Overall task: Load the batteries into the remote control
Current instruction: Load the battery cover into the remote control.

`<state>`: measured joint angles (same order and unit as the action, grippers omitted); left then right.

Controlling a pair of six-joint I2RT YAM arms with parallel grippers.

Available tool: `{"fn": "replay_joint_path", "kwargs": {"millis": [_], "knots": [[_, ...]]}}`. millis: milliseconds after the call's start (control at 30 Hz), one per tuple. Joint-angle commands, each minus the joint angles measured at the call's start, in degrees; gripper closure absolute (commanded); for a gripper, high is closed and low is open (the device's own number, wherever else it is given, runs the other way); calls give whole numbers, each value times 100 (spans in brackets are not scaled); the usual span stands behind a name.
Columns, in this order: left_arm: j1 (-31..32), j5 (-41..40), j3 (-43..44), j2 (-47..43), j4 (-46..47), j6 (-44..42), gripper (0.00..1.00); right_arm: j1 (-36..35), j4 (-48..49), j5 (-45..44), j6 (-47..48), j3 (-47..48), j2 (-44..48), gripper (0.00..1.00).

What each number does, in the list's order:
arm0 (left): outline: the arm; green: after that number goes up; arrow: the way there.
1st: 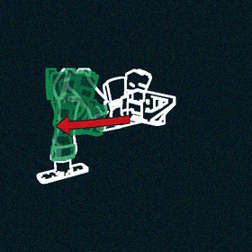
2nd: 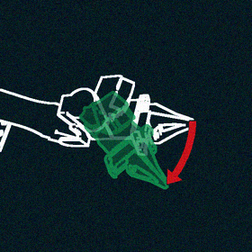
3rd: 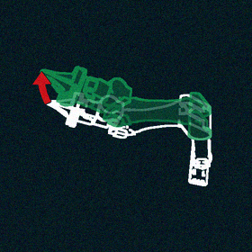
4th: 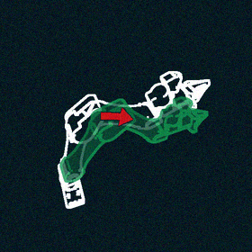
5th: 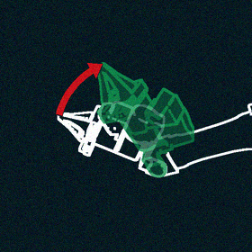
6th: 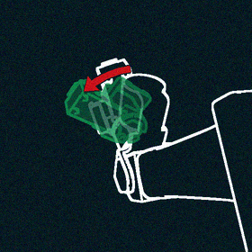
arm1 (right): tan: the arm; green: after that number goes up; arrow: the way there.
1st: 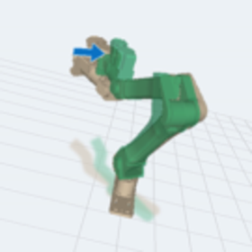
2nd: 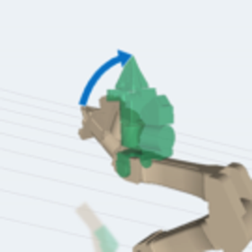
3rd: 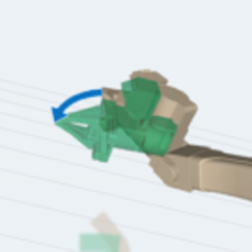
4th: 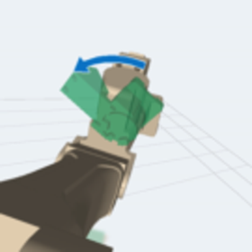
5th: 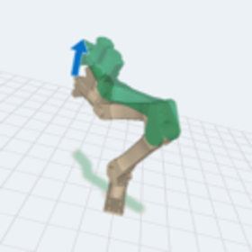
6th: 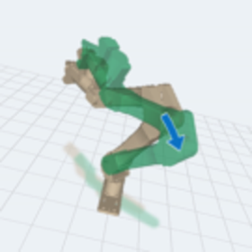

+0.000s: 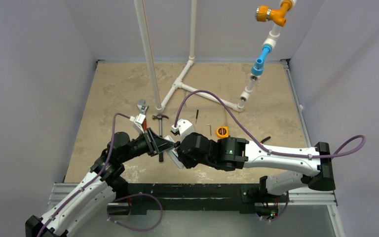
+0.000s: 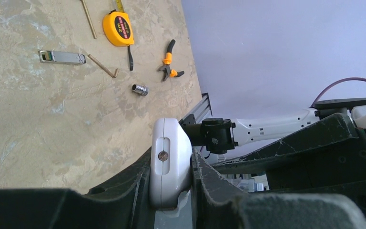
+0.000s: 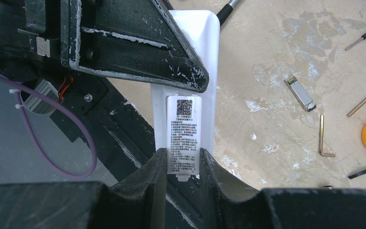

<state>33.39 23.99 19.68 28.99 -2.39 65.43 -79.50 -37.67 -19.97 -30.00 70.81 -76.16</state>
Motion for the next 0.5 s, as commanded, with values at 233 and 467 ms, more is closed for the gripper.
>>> {"fn": "replay_joint_path", "kwargs": {"millis": [233, 467], "knots": [[-43, 193, -143, 27, 696, 210, 100, -30, 148, -102, -37, 171, 4, 91], [-40, 188, -133, 18, 709, 242, 100, -30, 90, -100, -34, 197, -38, 91]]}}
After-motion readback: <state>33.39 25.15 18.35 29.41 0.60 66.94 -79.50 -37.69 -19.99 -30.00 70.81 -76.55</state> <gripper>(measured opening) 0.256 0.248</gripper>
